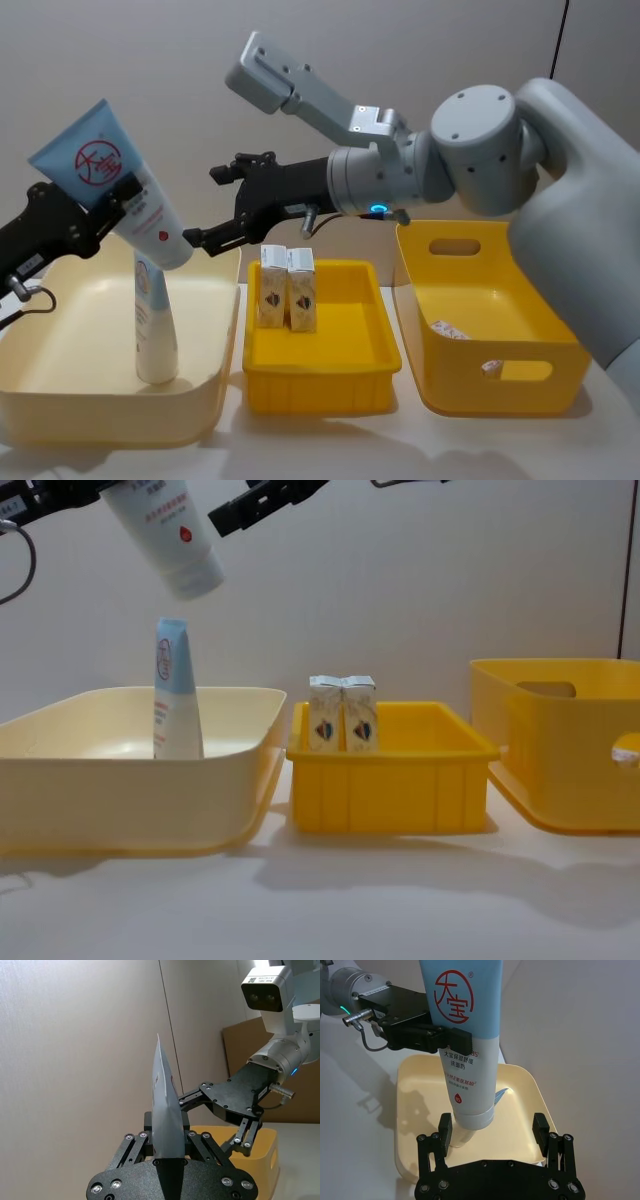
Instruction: Bimanual collaborative sorting of washing and personal care products
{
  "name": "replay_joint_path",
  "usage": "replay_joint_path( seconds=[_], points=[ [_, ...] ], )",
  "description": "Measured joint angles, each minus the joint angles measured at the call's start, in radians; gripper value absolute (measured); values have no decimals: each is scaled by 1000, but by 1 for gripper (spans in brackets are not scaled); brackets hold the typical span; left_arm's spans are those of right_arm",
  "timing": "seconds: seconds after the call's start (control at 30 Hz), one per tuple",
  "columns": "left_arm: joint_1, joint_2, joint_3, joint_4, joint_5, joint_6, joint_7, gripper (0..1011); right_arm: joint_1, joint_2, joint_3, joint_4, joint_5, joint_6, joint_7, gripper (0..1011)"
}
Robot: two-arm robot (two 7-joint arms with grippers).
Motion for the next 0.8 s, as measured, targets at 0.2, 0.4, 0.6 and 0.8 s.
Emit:
replay_joint_path(
  seconds=[0.2, 0.4, 0.6, 0.8],
  points=[
    [-6, 1, 0, 8, -2, -1, -2, 268, 10, -15, -6, 28, 11, 0, 8, 1001],
    [-12, 1, 0, 15, -3, -1, -3, 267, 21, -33, -11, 62, 19, -5, 12, 1001],
    [-15, 2, 0, 19, -3, -1, -4, 268, 35, -54, -18, 100, 28, -14, 19, 1001],
    [-17, 4, -4, 21, -5, 1, -4, 268, 49, -76, -25, 138, 34, -24, 22, 1001]
  ],
)
